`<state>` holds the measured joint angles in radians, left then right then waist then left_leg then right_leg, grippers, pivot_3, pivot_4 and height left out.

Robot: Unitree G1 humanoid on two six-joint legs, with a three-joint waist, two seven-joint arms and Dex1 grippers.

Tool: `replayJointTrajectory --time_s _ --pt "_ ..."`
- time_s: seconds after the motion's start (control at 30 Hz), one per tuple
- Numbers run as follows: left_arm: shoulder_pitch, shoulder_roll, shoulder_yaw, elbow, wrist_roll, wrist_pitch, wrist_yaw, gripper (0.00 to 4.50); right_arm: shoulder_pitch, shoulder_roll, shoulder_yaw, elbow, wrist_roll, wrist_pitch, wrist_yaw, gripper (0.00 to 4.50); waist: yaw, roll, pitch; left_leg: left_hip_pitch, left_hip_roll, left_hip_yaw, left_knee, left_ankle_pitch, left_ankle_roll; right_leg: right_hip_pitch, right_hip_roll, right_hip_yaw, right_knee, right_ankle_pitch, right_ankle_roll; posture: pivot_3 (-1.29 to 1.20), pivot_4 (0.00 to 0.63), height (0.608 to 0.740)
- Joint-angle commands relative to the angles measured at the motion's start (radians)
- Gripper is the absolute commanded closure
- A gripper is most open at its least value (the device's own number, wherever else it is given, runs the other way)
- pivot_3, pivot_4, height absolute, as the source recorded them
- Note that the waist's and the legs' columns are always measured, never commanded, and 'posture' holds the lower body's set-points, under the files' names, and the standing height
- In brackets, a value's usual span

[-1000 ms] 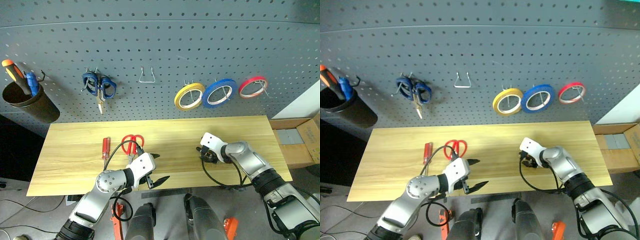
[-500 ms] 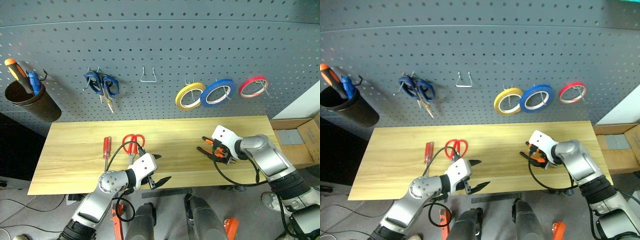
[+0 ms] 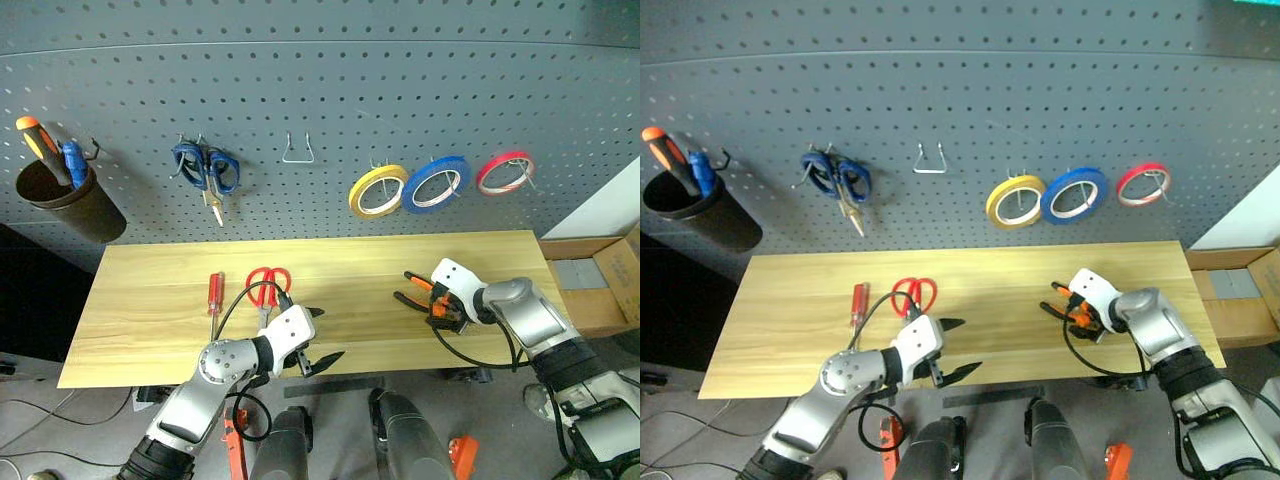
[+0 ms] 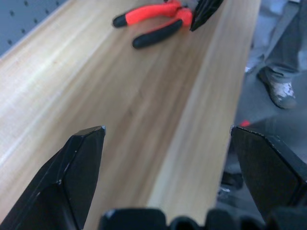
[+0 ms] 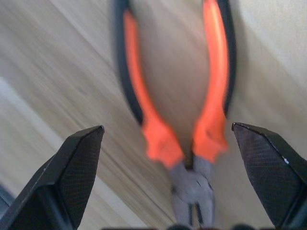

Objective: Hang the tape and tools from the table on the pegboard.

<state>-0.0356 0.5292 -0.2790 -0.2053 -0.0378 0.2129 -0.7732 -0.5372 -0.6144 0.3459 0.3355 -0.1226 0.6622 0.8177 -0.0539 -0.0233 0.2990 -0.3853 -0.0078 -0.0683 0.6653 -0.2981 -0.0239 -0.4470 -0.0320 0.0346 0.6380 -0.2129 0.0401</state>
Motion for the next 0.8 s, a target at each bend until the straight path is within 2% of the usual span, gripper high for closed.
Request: replayJointTrajectory --time_s 0.03,0.33,0.8 --pt "0.009 0.005 0.003 -0.050 -0.006 -0.002 -0.003 0.00 -0.039 0.009 -0.004 0.056 -0.017 -0.038 -0.008 0.04 -0.001 -0.001 0.001 0.001 0.000 0.001 0.000 0.000 0.000 0.000 0.000 0.001 0.001 0.000 0.000 -0.03 0.322 0.740" --pt "0.007 0.003 0.005 -0.050 -0.005 0.004 -0.001 0.00 -0.075 0.022 0.004 0.121 -0.040 -0.070 -0.020 0.04 -0.003 -0.002 0.004 0.003 0.000 0.004 0.002 0.000 0.000 0.000 0.003 0.004 0.006 0.000 0.000 -0.04 0.317 0.740" --pt "0.003 0.003 0.001 -0.053 -0.006 0.010 -0.004 0.00 -0.205 0.152 0.002 0.237 -0.057 0.036 -0.042 0.04 -0.004 -0.003 0.005 0.004 0.001 0.004 0.003 0.000 0.000 0.000 0.002 0.004 0.007 0.000 0.000 -0.03 0.317 0.740"
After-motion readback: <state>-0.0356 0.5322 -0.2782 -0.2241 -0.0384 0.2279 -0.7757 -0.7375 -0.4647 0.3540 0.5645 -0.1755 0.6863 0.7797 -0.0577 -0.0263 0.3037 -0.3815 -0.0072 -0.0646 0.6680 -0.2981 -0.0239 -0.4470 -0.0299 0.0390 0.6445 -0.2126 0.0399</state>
